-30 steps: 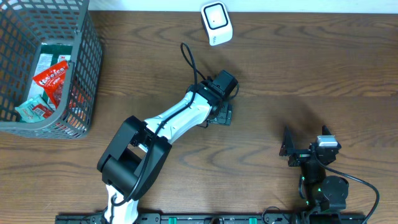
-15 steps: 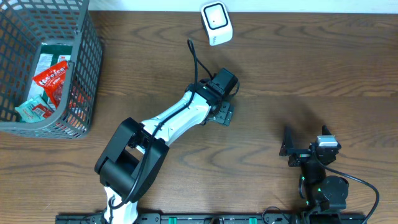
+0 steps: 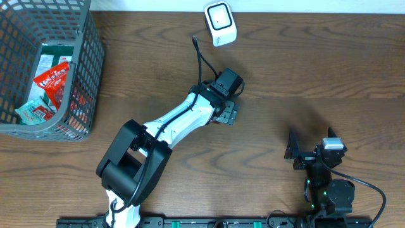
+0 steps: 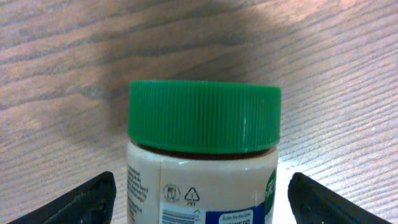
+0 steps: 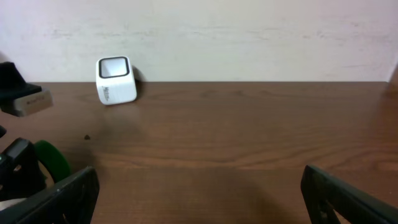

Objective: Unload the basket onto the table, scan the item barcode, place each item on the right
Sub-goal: 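Hold the jar's barcode facing the scanner with the left gripper, then lower the jar onto the table and open the left gripper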

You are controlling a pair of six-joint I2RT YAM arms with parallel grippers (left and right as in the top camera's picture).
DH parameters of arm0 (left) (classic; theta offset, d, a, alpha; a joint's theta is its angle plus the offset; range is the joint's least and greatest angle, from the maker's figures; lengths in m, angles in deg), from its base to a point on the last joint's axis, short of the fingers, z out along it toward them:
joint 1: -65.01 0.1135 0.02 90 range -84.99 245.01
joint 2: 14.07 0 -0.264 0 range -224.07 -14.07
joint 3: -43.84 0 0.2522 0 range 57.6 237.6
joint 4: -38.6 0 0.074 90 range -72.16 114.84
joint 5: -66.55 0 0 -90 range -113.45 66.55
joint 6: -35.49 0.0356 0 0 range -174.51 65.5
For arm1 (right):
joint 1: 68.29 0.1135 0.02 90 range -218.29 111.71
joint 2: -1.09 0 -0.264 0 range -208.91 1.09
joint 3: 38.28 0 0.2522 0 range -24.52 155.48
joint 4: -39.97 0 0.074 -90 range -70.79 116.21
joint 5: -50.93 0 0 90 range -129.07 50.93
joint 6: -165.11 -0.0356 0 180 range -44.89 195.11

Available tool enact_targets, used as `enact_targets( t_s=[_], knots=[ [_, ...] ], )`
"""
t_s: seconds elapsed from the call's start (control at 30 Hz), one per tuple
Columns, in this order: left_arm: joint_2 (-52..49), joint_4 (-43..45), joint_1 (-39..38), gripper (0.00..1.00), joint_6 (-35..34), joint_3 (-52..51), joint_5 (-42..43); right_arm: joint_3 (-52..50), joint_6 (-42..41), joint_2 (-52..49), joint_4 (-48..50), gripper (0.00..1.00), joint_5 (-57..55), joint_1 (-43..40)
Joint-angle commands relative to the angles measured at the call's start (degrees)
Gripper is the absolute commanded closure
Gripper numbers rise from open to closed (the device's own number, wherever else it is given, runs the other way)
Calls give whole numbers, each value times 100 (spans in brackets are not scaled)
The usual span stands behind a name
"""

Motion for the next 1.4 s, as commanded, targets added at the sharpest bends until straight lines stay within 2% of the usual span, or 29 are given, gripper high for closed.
enact_targets(
  t_s=[0.0, 0.2, 0.33, 0.43, 0.57, 0.77, 0.83, 0.87, 0.93, 1.1, 1.37],
  knots=[
    [-22, 70, 22, 12, 33, -4, -13, -9, 24, 26, -17, 1, 4, -24],
    [-22, 142, 46, 12, -81, 63, -17, -9, 24, 26, -17, 1, 4, -24],
    [-22, -50, 46, 13, -964, 52, -13, -9, 24, 26, -17, 1, 4, -24],
    [-22, -68, 39, 13, -1373, 52, -2, -9, 24, 26, -17, 1, 4, -24],
    [-22, -68, 39, 28, -1434, 52, 306, -9, 24, 26, -17, 1, 4, -24],
    [-22, -72, 39, 30, -1434, 55, 426, -9, 24, 26, -17, 1, 4, -24],
    [-17, -72, 39, 28, -1434, 55, 426, -9, 24, 26, -17, 1, 4, -24],
    [-7, -72, 39, 22, -1429, 55, 424, -9, 24, 26, -17, 1, 4, -24],
    [28, -76, 44, 17, -1401, 68, 422, -9, 24, 26, -17, 1, 4, -24],
    [195, -94, 85, 12, -1189, 136, 417, -9, 24, 26, -17, 1, 4, -24],
    [914, -111, 258, 11, -728, 142, 400, -9, 24, 26, -17, 1, 4, -24]
  ],
)
